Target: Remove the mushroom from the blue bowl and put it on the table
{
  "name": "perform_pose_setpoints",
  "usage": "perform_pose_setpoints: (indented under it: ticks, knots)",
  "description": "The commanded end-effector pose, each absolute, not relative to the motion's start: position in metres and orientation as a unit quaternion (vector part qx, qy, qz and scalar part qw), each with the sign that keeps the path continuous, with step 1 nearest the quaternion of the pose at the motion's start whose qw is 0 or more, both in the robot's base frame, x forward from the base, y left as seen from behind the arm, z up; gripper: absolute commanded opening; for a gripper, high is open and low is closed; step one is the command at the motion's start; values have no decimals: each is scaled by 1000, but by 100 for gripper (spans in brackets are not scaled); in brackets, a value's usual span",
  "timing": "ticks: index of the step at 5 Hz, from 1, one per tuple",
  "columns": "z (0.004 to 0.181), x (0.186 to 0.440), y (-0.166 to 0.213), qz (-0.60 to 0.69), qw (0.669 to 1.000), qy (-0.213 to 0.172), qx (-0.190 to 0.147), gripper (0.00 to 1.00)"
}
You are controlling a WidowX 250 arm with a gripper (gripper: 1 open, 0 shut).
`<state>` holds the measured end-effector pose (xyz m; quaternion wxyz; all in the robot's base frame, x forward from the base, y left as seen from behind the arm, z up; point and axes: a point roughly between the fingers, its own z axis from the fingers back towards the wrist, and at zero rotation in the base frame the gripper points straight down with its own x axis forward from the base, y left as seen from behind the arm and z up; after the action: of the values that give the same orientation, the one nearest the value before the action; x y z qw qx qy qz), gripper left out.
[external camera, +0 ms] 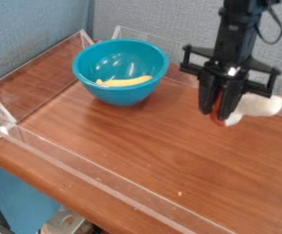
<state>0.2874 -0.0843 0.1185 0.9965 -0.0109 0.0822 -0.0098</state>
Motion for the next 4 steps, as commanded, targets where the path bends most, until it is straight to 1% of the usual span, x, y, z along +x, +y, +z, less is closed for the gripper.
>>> perform_pose_setpoints:
  ticks: [1, 2, 3, 4]
  knots:
    - [116, 275, -80, 9, 998, 69, -11, 0]
    - [104, 263, -79, 19, 997, 75, -11, 0]
    - [98, 252, -83, 30, 997, 76, -8, 0]
    - [88, 252, -81, 17, 997, 75, -6, 0]
